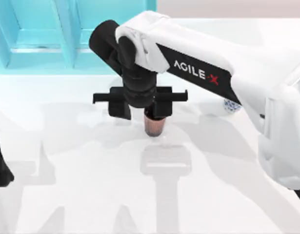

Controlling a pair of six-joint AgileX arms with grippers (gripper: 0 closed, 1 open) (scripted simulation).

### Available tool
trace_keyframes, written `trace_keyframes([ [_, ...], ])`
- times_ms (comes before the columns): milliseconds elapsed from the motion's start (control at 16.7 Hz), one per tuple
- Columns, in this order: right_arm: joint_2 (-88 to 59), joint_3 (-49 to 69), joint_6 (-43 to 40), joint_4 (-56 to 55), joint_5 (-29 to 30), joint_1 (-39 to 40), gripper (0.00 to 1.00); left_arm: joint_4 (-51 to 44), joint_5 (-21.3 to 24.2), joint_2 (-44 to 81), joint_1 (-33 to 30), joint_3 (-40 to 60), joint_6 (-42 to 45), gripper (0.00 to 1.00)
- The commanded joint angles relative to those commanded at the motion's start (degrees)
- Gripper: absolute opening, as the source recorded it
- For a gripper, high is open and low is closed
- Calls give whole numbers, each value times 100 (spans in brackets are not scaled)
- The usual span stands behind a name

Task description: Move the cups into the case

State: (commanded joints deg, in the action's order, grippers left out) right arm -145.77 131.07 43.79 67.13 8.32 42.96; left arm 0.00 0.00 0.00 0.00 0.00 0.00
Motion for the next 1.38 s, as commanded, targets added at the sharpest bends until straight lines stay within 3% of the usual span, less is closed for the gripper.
trace_keyframes([
  [240, 0, 0, 0, 0, 0, 0, 2, 0, 0, 0, 0, 0, 0, 100],
  [300, 0, 0, 0, 0, 0, 0, 0, 0, 0, 0, 0, 0, 0, 100],
  [900, 98, -59, -50, 19, -8, -24, 0, 0, 0, 0, 0, 0, 0, 100],
  [1380, 1836, -1107, -850, 581, -153, -812, 0, 0, 0, 0, 0, 0, 0, 100],
])
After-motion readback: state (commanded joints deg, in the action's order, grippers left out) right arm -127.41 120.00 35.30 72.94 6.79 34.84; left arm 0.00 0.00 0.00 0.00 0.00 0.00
